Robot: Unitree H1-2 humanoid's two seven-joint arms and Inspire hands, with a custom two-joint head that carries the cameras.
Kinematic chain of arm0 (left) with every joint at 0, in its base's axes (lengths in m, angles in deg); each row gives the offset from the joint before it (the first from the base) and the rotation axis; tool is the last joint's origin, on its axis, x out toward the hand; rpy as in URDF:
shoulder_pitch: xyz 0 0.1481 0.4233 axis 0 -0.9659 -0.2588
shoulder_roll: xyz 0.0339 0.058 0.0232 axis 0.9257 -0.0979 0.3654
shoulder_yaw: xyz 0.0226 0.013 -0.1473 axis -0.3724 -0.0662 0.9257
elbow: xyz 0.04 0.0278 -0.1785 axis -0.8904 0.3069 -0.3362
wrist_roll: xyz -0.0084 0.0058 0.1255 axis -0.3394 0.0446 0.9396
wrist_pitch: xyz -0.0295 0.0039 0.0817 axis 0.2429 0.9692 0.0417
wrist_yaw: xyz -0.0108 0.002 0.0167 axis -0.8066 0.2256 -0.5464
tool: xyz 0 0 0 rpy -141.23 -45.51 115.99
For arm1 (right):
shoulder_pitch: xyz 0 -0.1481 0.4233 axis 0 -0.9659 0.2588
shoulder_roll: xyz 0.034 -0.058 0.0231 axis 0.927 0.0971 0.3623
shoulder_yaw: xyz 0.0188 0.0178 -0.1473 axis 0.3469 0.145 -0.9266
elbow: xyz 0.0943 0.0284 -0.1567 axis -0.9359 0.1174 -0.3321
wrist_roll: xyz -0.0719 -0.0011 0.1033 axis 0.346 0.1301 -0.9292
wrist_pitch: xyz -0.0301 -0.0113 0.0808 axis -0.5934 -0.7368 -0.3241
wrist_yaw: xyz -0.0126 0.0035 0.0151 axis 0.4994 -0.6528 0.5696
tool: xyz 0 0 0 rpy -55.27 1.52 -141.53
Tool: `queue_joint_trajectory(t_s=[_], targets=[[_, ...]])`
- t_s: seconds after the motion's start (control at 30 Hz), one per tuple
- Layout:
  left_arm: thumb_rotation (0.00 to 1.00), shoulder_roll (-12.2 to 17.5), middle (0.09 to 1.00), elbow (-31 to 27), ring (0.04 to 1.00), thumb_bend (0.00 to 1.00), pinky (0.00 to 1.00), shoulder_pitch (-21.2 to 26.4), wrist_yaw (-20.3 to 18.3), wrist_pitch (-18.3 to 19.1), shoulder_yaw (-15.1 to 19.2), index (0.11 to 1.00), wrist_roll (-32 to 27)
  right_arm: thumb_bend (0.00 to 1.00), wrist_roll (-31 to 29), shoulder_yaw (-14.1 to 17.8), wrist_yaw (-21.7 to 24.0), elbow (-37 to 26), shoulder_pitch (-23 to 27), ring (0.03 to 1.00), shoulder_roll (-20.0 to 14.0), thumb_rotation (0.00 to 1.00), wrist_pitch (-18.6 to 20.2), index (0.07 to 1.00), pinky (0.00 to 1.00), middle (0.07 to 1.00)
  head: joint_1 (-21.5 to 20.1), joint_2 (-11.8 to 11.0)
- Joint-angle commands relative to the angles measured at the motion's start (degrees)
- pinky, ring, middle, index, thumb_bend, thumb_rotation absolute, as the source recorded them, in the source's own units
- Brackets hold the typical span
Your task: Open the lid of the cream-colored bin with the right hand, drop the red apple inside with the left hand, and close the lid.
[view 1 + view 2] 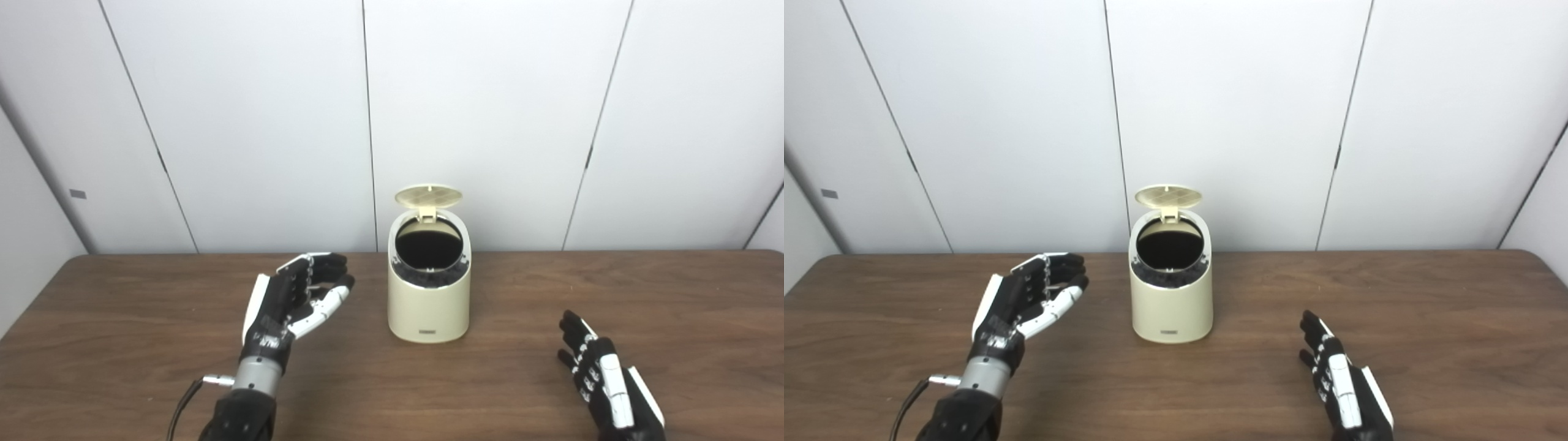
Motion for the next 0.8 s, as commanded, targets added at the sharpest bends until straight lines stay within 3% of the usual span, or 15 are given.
queue_joint_trajectory(t_s=[0.0, 0.1, 0.17, 0.23, 0.37, 0.57, 0.77], targets=[[0.77, 0.5, 0.94, -1.6, 0.883, 0.46, 0.86, -0.8, -1.7, -3.4, 0.6, 0.961, -3.3, 0.67, 1.3, -0.6, -0.4, -3.4, 3.9, 0.999, -0.2, 0.96, 0.9, 0.909, 1.0, 0.969, -0.1, 0.2], [0.85, 0.9, 0.994, -1.4, 0.976, 0.48, 0.97, -4.3, -3.4, -4.9, 1.6, 0.996, -7.2, 0.71, 4.8, -1.9, -0.7, -5.3, 6.6, 1.0, -0.9, 0.95, 3.3, 0.902, 1.0, 0.967, -0.1, 0.3], [0.95, 1.1, 0.999, -1.3, 0.995, 0.52, 0.99, -6.5, -4.3, -5.4, 1.8, 1.0, -8.8, 0.71, 7.0, -2.8, -0.4, -6.1, 8.9, 1.0, -1.9, 0.98, 4.3, 0.906, 1.0, 0.967, -0.1, 0.3], [0.99, 1.0, 1.0, -0.7, 0.999, 0.55, 1.0, -8.5, -4.7, -6.9, 2.0, 1.0, -9.6, 0.69, 7.9, -3.3, 0.0, -6.5, 11.5, 1.0, -2.6, 0.98, 5.5, 0.902, 1.0, 0.962, -0.3, 0.6], [1.0, 0.4, 1.0, 1.3, 1.0, 0.56, 1.0, -11.3, -4.4, -10.7, 2.3, 1.0, -9.7, 0.69, 10.4, -4.6, 0.8, -5.9, 17.0, 1.0, -4.2, 0.99, 7.4, 0.929, 1.0, 0.974, -0.4, 0.6], [1.0, 0.3, 1.0, 5.8, 1.0, 0.54, 1.0, -13.0, -4.2, -16.5, 1.7, 1.0, -8.2, 0.64, 13.5, -6.3, 0.7, -2.5, 25.6, 1.0, -4.6, 0.98, 6.3, 0.928, 1.0, 0.974, -0.2, 0.7], [1.0, 0.2, 1.0, 7.1, 1.0, 0.53, 1.0, -13.4, -3.9, -17.3, 1.4, 1.0, -8.0, 0.62, 17.7, -8.1, 0.5, 0.7, 32.2, 0.974, -5.3, 0.97, 7.2, 0.904, 0.97, 0.952, -0.2, 0.9]])
